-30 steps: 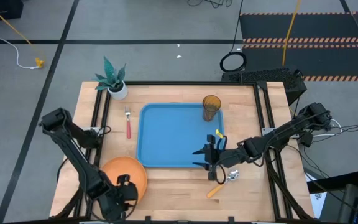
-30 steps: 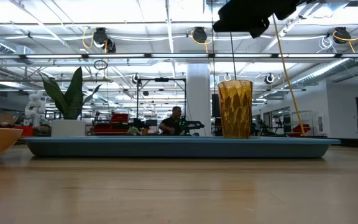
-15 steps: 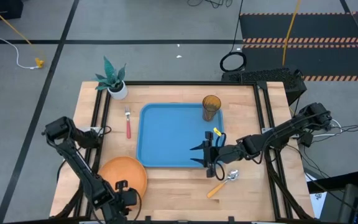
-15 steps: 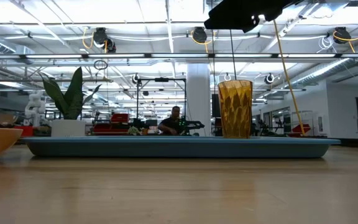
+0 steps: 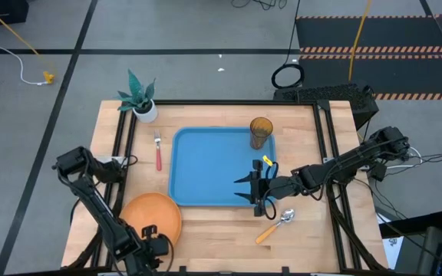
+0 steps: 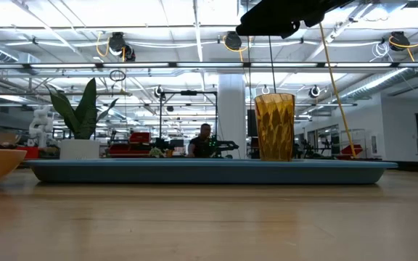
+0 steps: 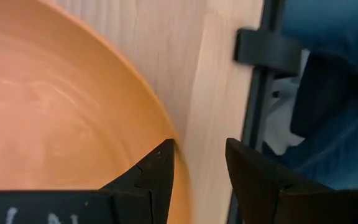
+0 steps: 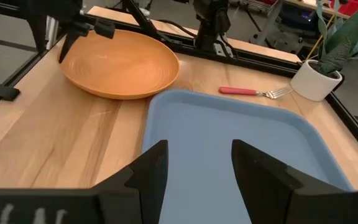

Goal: Pick and place plate/cup/fork/spoon on tray
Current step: Put the orange plate on the blue tray to the bottom left of the brown cup

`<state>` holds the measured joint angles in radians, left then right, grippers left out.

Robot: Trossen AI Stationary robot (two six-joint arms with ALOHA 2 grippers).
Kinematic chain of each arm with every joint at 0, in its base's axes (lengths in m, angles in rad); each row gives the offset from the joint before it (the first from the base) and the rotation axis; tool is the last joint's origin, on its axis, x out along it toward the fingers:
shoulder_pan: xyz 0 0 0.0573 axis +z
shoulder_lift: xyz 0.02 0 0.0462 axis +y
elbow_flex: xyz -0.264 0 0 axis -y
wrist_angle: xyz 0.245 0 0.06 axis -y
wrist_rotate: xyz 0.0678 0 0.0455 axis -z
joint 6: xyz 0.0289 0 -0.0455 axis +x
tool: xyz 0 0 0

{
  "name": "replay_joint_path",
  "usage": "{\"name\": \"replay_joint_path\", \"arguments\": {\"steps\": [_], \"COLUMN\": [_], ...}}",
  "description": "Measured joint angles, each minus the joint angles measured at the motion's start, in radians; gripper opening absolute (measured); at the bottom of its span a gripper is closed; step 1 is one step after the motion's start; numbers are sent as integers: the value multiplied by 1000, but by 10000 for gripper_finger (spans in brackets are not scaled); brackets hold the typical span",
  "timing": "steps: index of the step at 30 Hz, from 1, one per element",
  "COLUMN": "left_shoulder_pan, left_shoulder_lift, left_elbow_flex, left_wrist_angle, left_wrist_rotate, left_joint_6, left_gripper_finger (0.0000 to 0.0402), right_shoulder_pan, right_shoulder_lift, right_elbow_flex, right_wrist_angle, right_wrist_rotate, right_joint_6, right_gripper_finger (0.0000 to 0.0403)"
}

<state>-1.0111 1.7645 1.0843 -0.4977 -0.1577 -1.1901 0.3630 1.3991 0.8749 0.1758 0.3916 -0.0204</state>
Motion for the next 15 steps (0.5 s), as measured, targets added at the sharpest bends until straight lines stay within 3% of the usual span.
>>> {"name": "replay_joint_path", "arguments": {"steps": [10, 15], "left_shoulder_pan": [0, 0], "left_shoulder_lift": [37, 37], "left_elbow_flex": [0, 0], "left_wrist_angle": [-2, -49], "left_wrist_rotate": [-6, -19], "left_joint_6": [26, 18], "left_gripper_finger": [142, 89], "right_shoulder_pan": [0, 0], "right_shoulder_lift": [0, 0], "right_elbow_flex": [0, 0], "right_wrist_angle": [0, 0], "right_wrist_rotate": [0, 0], "right_joint_6": [-3, -3], "right_gripper_finger": [169, 169]}}
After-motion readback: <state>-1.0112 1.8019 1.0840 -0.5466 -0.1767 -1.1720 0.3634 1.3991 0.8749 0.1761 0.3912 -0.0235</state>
